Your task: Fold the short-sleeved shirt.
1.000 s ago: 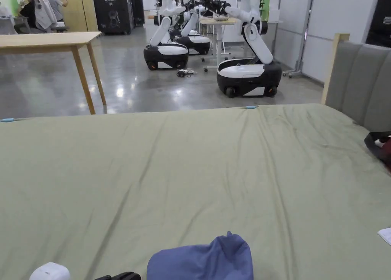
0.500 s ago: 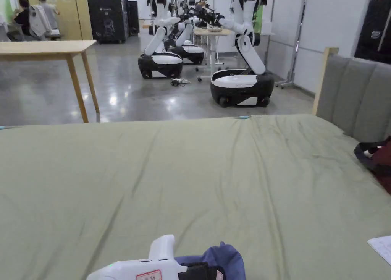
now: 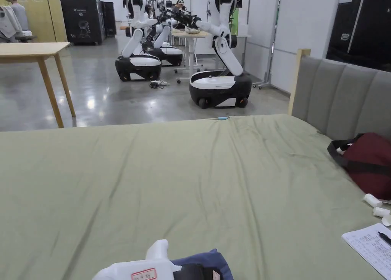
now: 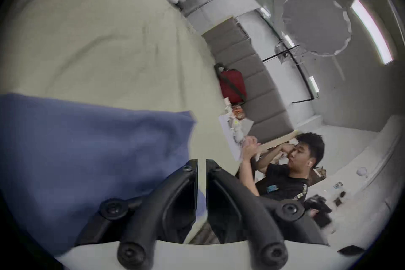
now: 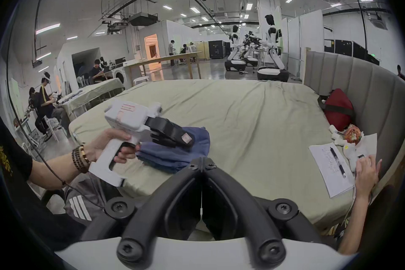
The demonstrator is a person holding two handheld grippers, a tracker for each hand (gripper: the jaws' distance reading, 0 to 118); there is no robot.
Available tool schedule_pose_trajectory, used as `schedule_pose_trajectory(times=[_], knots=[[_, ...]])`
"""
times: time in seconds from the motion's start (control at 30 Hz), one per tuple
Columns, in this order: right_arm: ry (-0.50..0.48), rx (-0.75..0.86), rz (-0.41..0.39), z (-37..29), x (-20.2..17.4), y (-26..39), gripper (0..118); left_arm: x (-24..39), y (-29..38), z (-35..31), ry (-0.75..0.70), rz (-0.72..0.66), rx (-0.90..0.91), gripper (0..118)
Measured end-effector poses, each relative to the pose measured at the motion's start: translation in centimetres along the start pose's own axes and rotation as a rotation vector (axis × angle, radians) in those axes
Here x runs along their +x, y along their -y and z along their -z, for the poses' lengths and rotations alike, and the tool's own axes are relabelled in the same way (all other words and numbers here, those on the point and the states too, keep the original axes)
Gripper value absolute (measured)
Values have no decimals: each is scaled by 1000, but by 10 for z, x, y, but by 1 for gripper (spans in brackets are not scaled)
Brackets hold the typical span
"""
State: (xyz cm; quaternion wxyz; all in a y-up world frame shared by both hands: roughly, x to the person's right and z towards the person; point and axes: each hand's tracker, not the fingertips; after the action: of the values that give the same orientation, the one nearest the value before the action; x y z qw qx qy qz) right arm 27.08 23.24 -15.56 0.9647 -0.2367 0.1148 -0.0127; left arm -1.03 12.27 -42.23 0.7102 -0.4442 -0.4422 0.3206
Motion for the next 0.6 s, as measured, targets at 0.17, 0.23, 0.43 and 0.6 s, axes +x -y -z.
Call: schedule_pose_trajectory(times=[0.17, 0.23, 0.43, 0.6], knots=[[-57, -45, -45, 47, -12, -18, 0, 24, 8, -82, 14, 84, 113, 7], [-130, -58, -15, 73, -14, -27, 0, 28, 13, -118, -20, 127, 156, 7], [-301, -104, 200, 175, 6, -24, 0, 14, 41, -188, -183, 193, 223, 7], [-342, -246, 322, 239, 15, 0, 0, -7, 61, -207, -214, 109, 235, 7]])
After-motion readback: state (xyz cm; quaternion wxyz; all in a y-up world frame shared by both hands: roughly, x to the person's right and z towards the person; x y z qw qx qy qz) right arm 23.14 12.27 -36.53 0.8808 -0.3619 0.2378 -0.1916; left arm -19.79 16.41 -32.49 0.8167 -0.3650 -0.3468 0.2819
